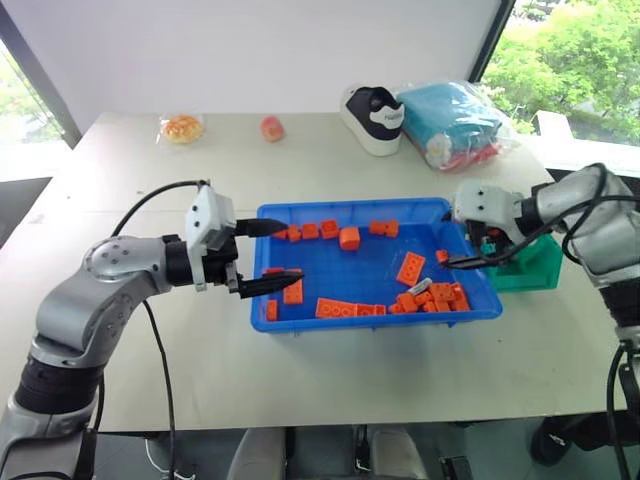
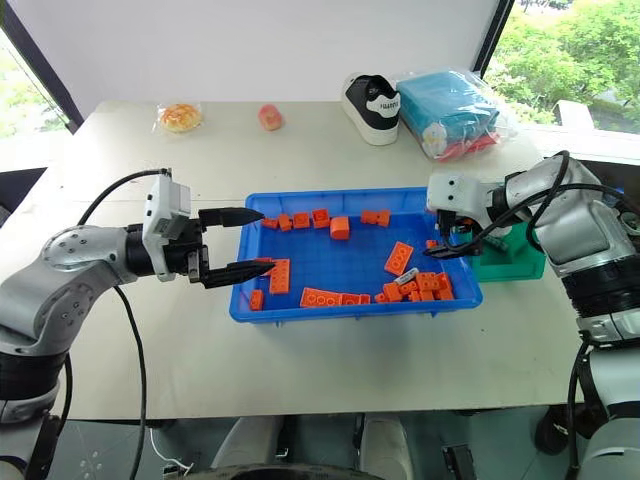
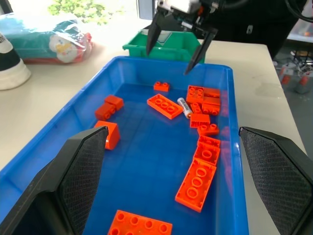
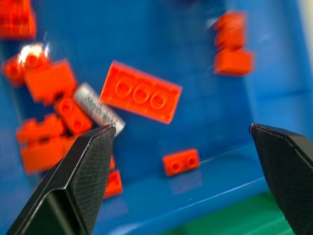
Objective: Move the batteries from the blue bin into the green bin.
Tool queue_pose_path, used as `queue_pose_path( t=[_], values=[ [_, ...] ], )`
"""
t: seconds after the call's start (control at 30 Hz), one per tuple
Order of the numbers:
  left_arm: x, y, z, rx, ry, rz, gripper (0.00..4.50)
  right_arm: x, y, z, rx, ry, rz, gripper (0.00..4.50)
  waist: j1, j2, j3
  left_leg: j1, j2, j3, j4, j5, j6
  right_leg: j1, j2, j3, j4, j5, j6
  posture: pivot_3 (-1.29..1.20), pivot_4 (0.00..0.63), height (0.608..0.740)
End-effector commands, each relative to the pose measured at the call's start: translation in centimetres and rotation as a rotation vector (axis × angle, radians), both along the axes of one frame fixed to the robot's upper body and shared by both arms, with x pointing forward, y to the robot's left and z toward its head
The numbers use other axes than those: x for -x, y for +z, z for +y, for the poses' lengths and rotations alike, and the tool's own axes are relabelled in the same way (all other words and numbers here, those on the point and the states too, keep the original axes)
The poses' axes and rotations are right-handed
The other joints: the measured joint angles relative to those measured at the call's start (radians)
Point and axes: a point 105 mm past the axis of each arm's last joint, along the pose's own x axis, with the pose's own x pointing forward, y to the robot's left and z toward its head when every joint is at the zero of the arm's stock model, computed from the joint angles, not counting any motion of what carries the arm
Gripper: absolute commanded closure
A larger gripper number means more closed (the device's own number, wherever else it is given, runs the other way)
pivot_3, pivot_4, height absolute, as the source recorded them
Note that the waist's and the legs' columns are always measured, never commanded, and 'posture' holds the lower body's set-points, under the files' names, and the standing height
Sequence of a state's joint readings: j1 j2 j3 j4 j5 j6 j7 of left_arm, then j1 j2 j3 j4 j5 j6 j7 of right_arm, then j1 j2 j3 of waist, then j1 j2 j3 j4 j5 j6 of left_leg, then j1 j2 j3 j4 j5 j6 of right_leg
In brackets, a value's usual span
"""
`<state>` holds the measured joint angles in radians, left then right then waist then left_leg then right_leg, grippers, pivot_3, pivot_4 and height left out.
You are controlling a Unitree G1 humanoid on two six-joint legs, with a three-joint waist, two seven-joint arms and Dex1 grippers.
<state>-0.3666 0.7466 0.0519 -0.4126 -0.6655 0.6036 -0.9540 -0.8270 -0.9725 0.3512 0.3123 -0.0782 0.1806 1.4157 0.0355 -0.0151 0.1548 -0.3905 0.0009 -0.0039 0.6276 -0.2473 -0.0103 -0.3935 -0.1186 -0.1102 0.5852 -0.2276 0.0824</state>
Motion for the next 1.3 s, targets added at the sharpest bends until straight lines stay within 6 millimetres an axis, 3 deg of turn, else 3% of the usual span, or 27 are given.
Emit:
queue_pose_path(
  t=[0.03, 0.2, 0.4, 0.73, 1.3],
  values=[
    [0.7, 1.0, 0.1, 0.010, 0.014, -0.046, 0.00, -1.1, 0.1, 0.2, 0.081, 0.080, -0.032, 0.01, -0.002, 0.000, 0.000, 0.000, 0.000, 0.000, 0.000, 0.000, 0.000, 0.000, 0.000, 0.000, 0.000, 0.000, 0.000, 0.00, 0.150, 0.707],
    [1.2, 1.0, 0.4, 0.012, 0.052, -0.049, 0.00, -2.1, -2.2, -0.4, 0.162, 0.123, 0.025, 0.01, -0.017, 0.000, 0.000, 0.000, 0.000, 0.000, 0.000, 0.000, 0.000, 0.002, 0.001, 0.000, 0.001, 0.000, -0.001, 0.00, 0.150, 0.707],
    [1.5, 1.0, 0.7, 0.015, 0.086, -0.051, 0.00, -2.8, -3.3, -0.2, 0.147, 0.114, 0.062, 0.01, -0.023, 0.000, 0.001, 0.001, -0.001, -0.001, 0.001, 0.000, 0.000, 0.003, 0.001, 0.000, 0.001, 0.002, -0.003, 0.00, 0.150, 0.707],
    [1.5, 1.3, 1.0, 0.008, 0.103, -0.058, 0.00, -2.0, -3.3, 1.9, 0.062, 0.172, 0.142, 0.01, -0.024, 0.000, 0.001, 0.001, -0.001, -0.001, 0.001, 0.000, 0.000, 0.003, 0.001, 0.000, 0.002, 0.003, -0.004, 0.00, 0.150, 0.707],
    [1.0, 1.4, 1.1, -0.002, 0.087, -0.077, 0.00, -2.9, -2.8, 2.4, 0.024, 0.161, 0.070, 0.01, -0.025, 0.000, 0.001, 0.001, -0.002, 0.000, 0.001, 0.000, 0.000, 0.003, 0.001, 0.000, 0.003, 0.004, -0.003, 0.00, 0.150, 0.707]
  ],
)
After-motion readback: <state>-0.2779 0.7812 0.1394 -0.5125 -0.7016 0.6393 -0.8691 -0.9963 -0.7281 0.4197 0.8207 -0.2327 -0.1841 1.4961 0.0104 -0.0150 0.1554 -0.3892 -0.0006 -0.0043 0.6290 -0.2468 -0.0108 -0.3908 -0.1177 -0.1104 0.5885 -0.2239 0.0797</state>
